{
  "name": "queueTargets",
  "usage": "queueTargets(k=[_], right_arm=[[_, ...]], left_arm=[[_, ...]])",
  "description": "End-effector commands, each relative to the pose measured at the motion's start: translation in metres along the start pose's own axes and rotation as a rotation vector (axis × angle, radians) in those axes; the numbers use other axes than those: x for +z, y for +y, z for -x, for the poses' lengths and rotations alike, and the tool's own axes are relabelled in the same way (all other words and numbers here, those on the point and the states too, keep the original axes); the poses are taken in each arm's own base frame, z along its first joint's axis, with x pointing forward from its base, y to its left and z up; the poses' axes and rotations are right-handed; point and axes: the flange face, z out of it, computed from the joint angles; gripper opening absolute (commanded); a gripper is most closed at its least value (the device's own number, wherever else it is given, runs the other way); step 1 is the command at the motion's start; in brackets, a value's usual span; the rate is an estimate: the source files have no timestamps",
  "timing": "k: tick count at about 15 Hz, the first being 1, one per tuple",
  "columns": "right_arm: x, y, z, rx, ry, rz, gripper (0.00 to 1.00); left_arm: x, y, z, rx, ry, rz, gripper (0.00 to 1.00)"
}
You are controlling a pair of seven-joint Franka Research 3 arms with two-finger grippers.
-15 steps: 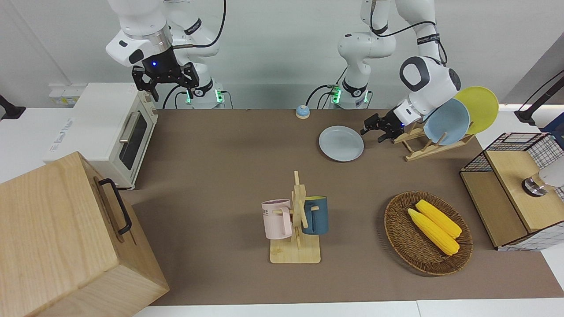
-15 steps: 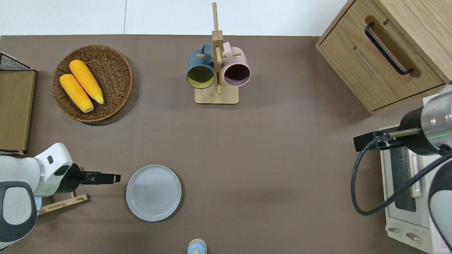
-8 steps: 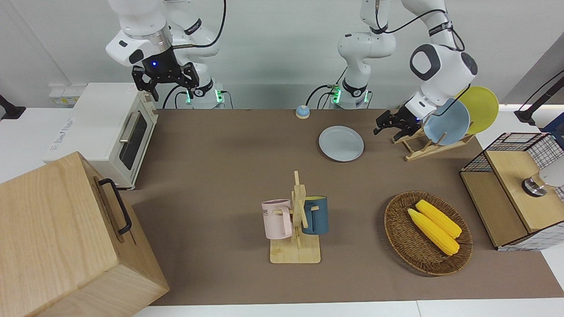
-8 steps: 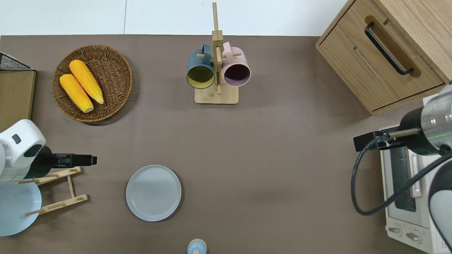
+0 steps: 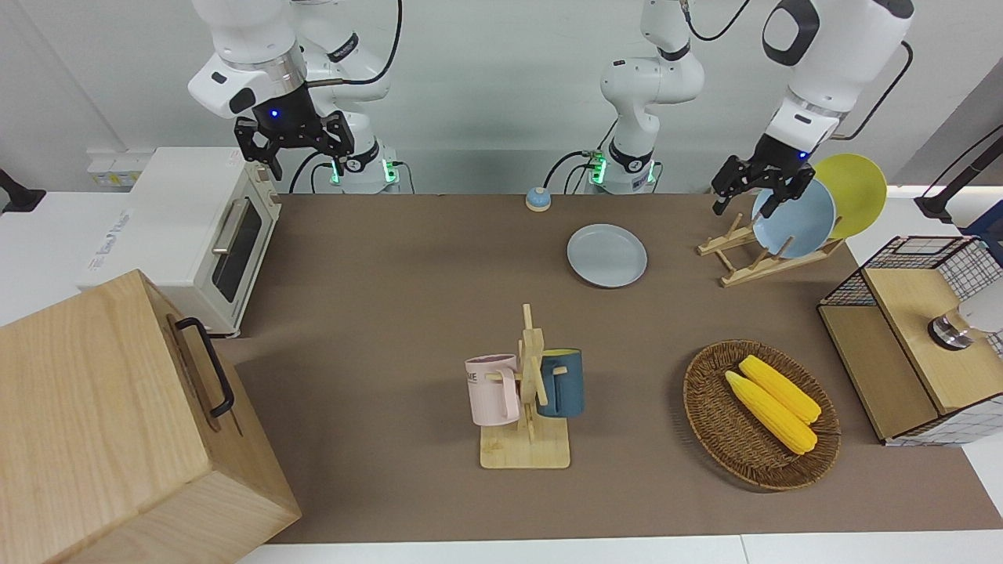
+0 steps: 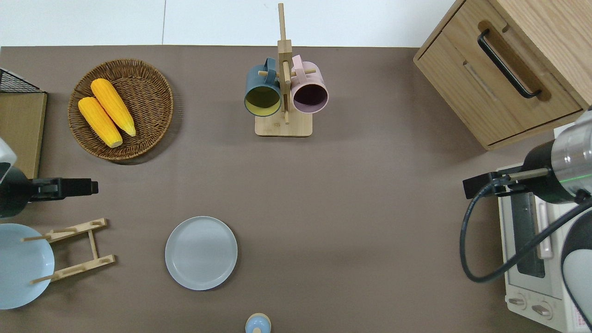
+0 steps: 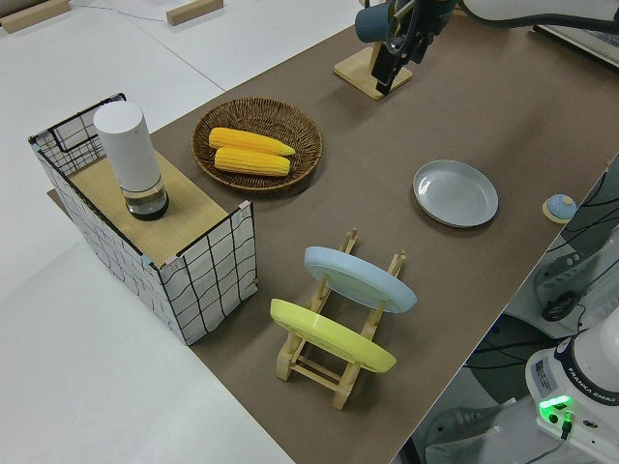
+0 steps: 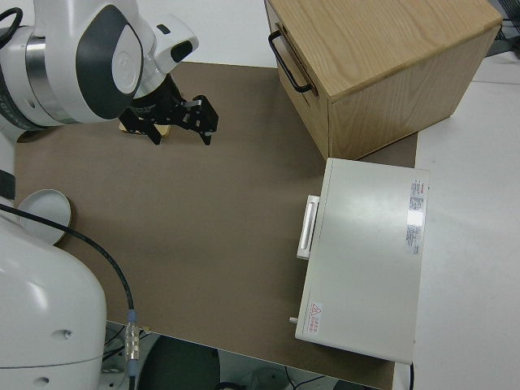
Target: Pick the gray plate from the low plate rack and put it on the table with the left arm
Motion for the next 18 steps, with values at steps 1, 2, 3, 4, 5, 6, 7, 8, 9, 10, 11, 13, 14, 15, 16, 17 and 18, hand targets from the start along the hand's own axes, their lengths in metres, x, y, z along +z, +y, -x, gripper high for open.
queueTargets(k=[1, 2, 3, 4, 5, 6, 7, 8, 9, 10, 11, 13, 14, 15, 16, 17, 18], right_arm=[[-0.003, 0.001, 0.002, 0.001, -0.005, -0.01, 0.99], [-0.003, 0.001, 0.002, 0.001, -0.005, -0.01, 0.99], [-0.003, 0.001, 0.002, 0.001, -0.005, -0.01, 0.99], [-0.003, 0.001, 0.002, 0.001, -0.005, -0.01, 0.987], [-0.003, 0.001, 0.002, 0.001, -0.005, -0.01, 0.99], [-0.003, 0.001, 0.002, 0.001, -0.005, -0.01, 0.99], [-0.003, 0.001, 0.002, 0.001, -0.005, -0.01, 0.99], [-0.003, 0.001, 0.002, 0.001, -0.005, -0.01, 0.99], [-0.003, 0.001, 0.002, 0.001, -0.005, -0.01, 0.99], [-0.003, 0.001, 0.002, 0.001, -0.005, -0.01, 0.99], [-0.003, 0.001, 0.002, 0.001, -0.005, -0.01, 0.99], [-0.003, 0.001, 0.002, 0.001, -0.005, -0.01, 0.99], [-0.003, 0.001, 0.002, 0.001, -0.005, -0.01, 0.987], [-0.003, 0.001, 0.002, 0.001, -0.005, -0.01, 0.99], [-0.003, 0.001, 0.002, 0.003, -0.005, -0.01, 0.987], [-0.003, 0.001, 0.002, 0.001, -0.005, -0.01, 0.99], [-0.003, 0.001, 0.002, 0.003, -0.005, -0.01, 0.99]], left_arm=[[-0.012, 0.014, -0.012, 0.013, -0.015, -0.032, 0.99], [-0.014, 0.014, -0.012, 0.014, -0.013, -0.032, 1.0], [-0.013, 0.014, -0.01, 0.02, -0.027, -0.049, 0.99], [-0.012, 0.013, -0.009, 0.028, -0.04, -0.073, 0.99], [-0.011, 0.014, -0.008, 0.042, -0.046, -0.095, 0.99], [-0.011, 0.015, -0.008, 0.053, -0.047, -0.11, 0.99], [-0.011, 0.015, -0.008, 0.072, -0.048, -0.132, 0.99], [-0.01, 0.019, -0.008, 0.086, -0.049, -0.147, 0.99], [-0.011, 0.023, -0.007, 0.093, -0.048, -0.151, 0.99], [-0.011, 0.026, -0.007, 0.101, -0.047, -0.155, 0.99], [-0.011, 0.027, -0.007, 0.103, -0.049, -0.155, 0.99], [-0.011, 0.027, -0.006, 0.103, -0.053, -0.155, 0.99], [-0.009, 0.025, -0.004, 0.1, -0.072, -0.155, 0.99], [-0.01, 0.026, -0.003, 0.099, -0.075, -0.155, 0.99], [-0.01, 0.025, -0.001, 0.101, -0.086, -0.155, 0.99], [-0.01, 0.025, -0.001, 0.1, -0.086, -0.154, 0.99], [-0.011, 0.025, -0.001, 0.1, -0.084, -0.154, 0.99]])
